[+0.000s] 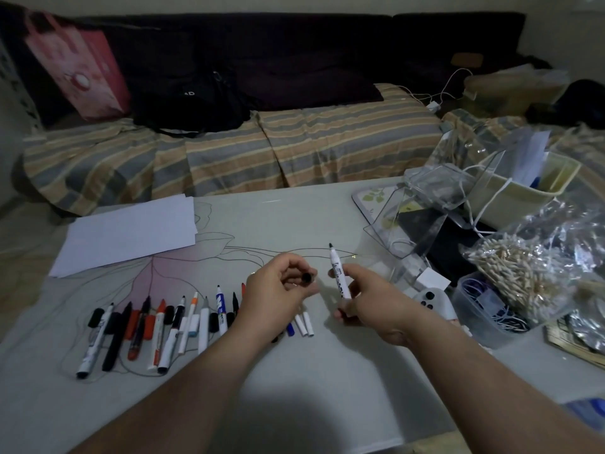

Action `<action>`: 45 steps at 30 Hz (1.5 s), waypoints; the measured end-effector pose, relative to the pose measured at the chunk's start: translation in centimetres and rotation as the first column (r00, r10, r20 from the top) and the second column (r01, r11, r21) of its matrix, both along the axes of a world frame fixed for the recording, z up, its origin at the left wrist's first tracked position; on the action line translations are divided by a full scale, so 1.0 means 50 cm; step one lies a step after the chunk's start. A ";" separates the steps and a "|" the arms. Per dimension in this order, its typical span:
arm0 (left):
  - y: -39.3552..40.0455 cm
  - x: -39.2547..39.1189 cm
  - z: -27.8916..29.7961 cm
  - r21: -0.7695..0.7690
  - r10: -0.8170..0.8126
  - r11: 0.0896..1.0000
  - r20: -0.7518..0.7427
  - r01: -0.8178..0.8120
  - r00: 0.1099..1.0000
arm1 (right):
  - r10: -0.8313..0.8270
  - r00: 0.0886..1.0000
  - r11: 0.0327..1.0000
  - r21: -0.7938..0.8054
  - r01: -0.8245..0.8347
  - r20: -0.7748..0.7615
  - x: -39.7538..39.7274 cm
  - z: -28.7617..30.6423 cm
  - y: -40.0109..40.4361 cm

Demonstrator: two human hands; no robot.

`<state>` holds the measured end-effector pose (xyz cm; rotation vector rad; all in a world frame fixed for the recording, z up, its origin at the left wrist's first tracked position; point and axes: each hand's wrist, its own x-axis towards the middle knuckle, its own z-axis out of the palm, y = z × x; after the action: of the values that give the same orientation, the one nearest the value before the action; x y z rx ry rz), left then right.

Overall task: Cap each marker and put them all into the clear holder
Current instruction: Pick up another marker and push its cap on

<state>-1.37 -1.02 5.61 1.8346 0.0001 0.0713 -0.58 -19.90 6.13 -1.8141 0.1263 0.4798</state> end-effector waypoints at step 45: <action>-0.004 -0.013 0.036 0.053 0.013 0.998 0.098 -0.018 0.995 | 0.461 0.777 0.682 -0.732 -0.001 0.429 -0.017 0.074 0.027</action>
<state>-2.01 -1.21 7.40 1.8831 -0.0570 0.1736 -1.42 -18.53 9.83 -2.6903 -0.4468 -0.0052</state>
